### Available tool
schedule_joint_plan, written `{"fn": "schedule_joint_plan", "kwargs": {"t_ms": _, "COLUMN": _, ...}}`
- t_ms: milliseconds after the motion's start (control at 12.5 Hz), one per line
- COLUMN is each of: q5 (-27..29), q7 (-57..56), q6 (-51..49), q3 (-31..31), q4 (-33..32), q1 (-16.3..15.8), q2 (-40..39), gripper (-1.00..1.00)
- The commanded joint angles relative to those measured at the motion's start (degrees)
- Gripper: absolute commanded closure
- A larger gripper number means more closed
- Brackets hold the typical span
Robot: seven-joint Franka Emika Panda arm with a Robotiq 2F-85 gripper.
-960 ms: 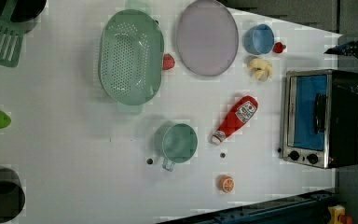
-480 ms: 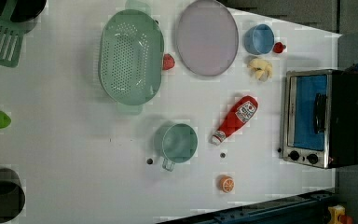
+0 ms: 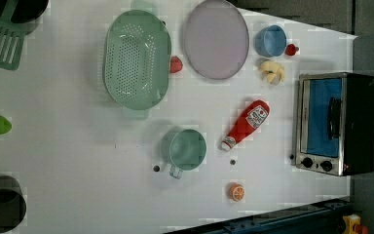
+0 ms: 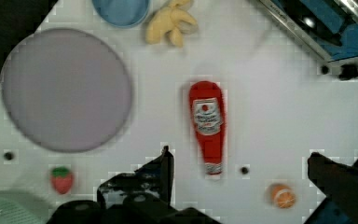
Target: Pick Ketchup from oven and place it on table.
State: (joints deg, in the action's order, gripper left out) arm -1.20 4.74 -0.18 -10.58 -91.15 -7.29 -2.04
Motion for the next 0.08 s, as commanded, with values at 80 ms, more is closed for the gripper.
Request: {"fn": "schedule_joint_plan", "kwargs": {"t_ms": 80, "q5": 0.21, "q7": 2.84, "q6": -1.19, "q3": 0.17, "q4": 0.65, "q1": -0.21, "q2": 0.54, "gripper": -1.00}}
